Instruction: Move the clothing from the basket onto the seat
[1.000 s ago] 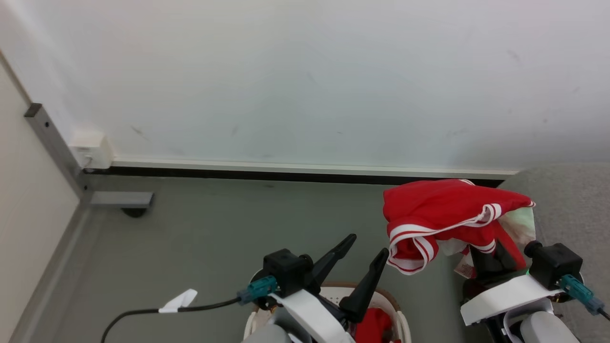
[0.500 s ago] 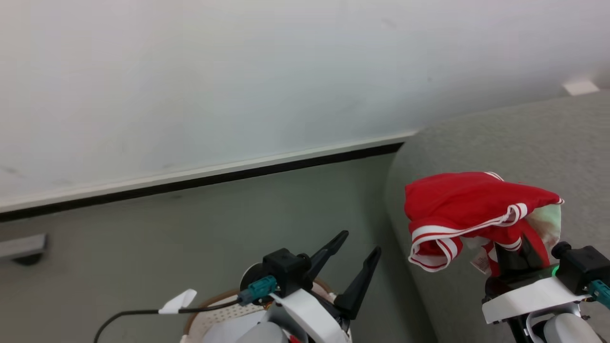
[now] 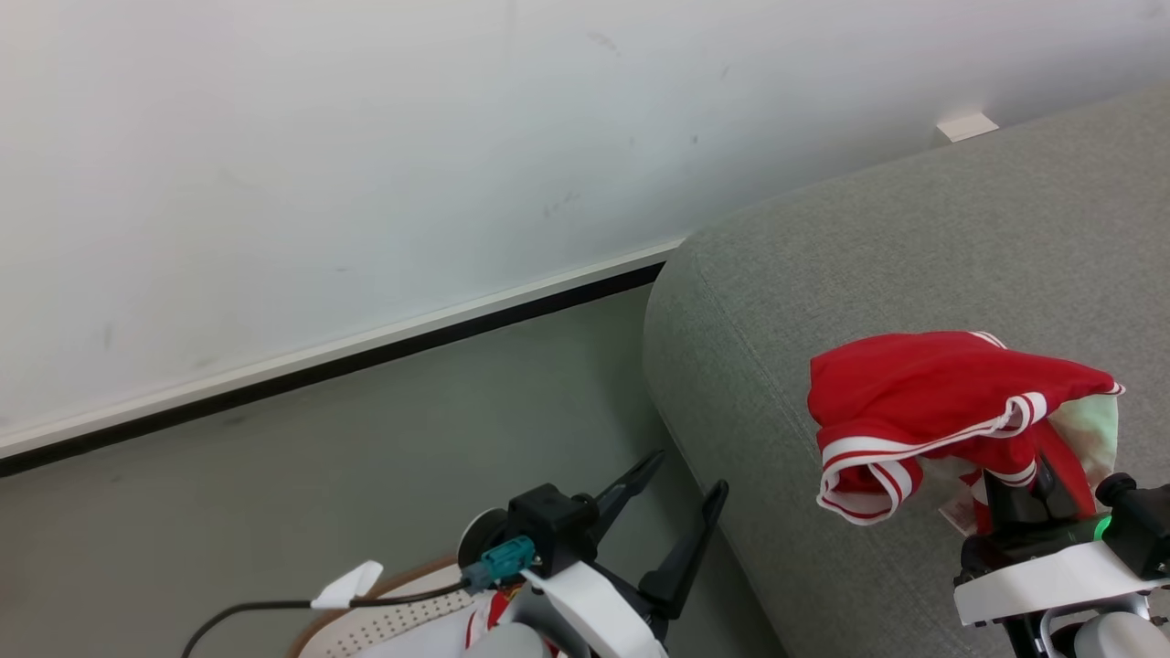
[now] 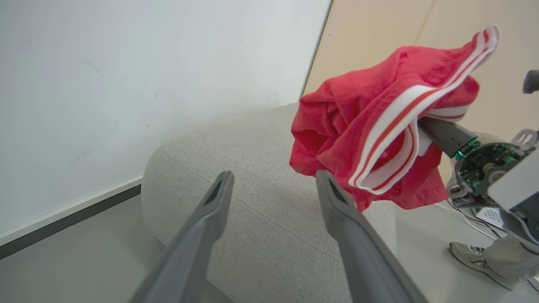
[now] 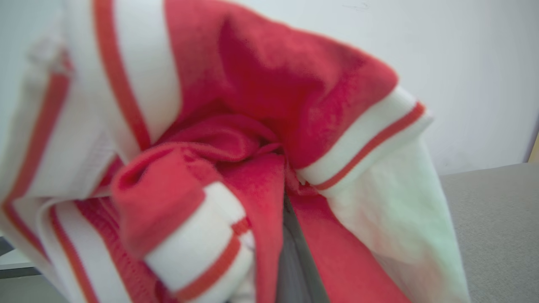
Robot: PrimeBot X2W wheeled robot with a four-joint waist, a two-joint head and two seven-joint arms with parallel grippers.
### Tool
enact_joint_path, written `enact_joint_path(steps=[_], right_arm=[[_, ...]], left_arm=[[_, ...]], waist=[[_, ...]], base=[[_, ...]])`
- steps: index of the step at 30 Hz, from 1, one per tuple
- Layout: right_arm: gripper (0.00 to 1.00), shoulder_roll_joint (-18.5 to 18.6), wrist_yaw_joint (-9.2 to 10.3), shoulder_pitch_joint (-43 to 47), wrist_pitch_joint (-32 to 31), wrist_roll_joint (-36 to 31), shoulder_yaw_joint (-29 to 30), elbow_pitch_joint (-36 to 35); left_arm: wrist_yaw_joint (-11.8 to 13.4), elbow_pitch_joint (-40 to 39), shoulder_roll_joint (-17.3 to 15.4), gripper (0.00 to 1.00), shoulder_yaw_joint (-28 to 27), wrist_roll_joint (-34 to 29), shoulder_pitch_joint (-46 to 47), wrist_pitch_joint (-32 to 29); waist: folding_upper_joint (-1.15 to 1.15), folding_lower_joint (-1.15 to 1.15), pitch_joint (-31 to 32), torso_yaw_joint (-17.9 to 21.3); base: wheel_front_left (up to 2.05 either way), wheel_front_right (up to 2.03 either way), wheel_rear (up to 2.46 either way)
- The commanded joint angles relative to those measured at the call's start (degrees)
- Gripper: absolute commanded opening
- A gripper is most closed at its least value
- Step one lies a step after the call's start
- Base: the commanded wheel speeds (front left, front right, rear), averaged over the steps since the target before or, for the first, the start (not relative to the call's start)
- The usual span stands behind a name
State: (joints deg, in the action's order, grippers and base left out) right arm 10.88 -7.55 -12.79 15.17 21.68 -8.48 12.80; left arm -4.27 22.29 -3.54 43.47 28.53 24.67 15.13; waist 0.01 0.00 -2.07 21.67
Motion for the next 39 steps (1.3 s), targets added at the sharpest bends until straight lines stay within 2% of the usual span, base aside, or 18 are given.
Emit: enact_joint_path(steps=[1,7,13,18,22,27,33,36,39], right_arm=[[0.0,0.2,0.12,0.3,0.0,0.0,0.4,-0.5],[0.0,0.0,0.12,-0.7,0.0,-0.4,1.1,-0.7],[0.0,2.4,0.12,-7.7,0.0,-0.4,2.7,0.4],[0.0,6.2,0.12,-16.4,0.0,-0.5,4.9,3.6],[0.0,11.0,0.13,-23.3,0.0,0.1,8.8,6.1],[0.0,17.0,0.12,-33.0,-0.9,2.8,12.6,11.8],[0.0,21.1,0.12,-41.3,-3.2,5.2,13.5,18.9],[0.0,23.8,0.13,-45.5,-4.7,4.0,13.9,24.9],[0.0,25.9,0.12,-48.5,-7.5,-0.8,13.2,33.1]], left_arm=[[-0.3,0.3,0.0,1.0,-0.1,-0.9,-0.6,0.0],[-0.7,0.7,0.2,1.0,-0.5,-2.0,0.7,0.0],[-1.1,1.0,0.0,1.0,-0.6,-3.6,3.4,0.0],[-1.3,1.0,-0.6,1.0,-0.6,-4.7,6.2,-0.1],[-1.3,0.2,-1.6,1.0,-0.7,-5.7,9.1,-0.6],[-0.6,-1.8,-3.8,1.0,-1.8,-6.7,12.6,-1.5],[0.1,-3.6,-4.9,1.0,-2.8,-7.3,14.8,-1.4],[0.1,-3.9,-5.1,1.0,-2.9,-7.5,15.6,-1.2],[0.2,-3.7,-4.9,1.0,-3.1,-7.4,16.1,-0.9]], waist=[[-0.01,0.0,-0.2,0.1],[-0.01,0.0,-2.1,-0.5],[-0.01,0.0,-7.2,-2.6],[-0.01,0.0,-13.4,-5.7],[-0.01,0.0,-19.6,-8.6],[-0.01,0.0,-27.5,-11.5],[-0.01,0.0,-33.0,-14.1],[-0.01,0.0,-34.8,-15.3],[-0.01,0.0,-35.6,-16.3]], base=[[0.0,0.0,0.0],[0.0,0.0,0.0],[0.0,0.0,0.0],[0.0,0.0,0.0],[0.0,0.0,0.0],[0.0,0.0,0.0],[0.0,0.0,0.0],[0.0,0.0,0.0],[0.0,0.0,0.0]])
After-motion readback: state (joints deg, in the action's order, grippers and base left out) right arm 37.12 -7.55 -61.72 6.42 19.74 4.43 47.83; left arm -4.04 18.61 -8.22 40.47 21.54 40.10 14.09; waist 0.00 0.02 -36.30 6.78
